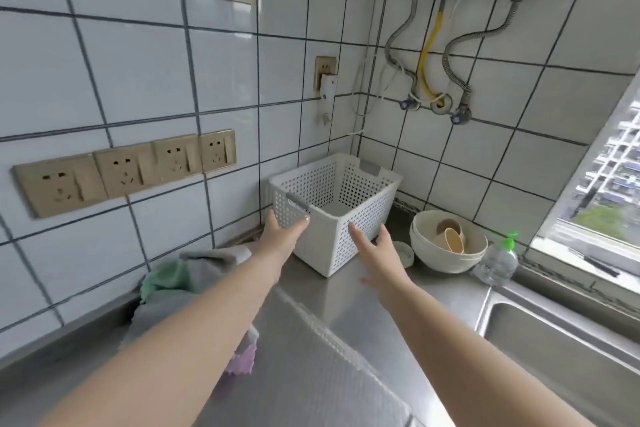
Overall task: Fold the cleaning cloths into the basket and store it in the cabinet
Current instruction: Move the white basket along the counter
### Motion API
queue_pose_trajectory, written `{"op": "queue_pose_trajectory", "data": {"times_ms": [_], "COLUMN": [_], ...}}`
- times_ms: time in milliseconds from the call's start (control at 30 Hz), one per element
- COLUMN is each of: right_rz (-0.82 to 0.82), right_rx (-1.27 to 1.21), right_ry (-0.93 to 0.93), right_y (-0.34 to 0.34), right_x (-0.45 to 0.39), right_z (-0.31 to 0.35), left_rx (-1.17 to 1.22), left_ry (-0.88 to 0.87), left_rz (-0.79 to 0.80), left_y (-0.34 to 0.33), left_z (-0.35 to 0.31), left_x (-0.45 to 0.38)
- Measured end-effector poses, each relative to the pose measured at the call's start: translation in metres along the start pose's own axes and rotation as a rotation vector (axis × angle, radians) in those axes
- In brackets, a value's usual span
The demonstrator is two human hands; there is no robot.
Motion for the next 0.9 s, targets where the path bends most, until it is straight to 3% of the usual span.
{"op": "queue_pose_trajectory", "data": {"times_ms": [333,700,900], "right_rz": [-0.047,-0.051,-0.122], "right_rx": [-0.094,-0.200,-0.285], "right_ry": [-0.178,-0.316,-0.261], "right_y": [-0.031,-0.062,-0.060], "right_x": [-0.122,-0.166,-0.165], "right_z": [-0.061,-0.099,-0.091], "left_rx": [0.183,0.216,0.270], "left_ry": [0.064,0.097,0.094], "left_rz": [-0.023,0.014,0.028], "left_y": [-0.035,-0.053,-0.056], "left_z": [-0.006,0.003,0.005], "left_x": [-0.147,-0.192,-0.189]}}
Point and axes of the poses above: each hand's wrist, its own x-axis away from the middle knuckle, its own y-axis out of the back of the hand, z = x × y, the point moved 10 cm from there along -x, towards the middle knuckle, and after that the axes turned 13 degrees about y, right-handed, at the moved point
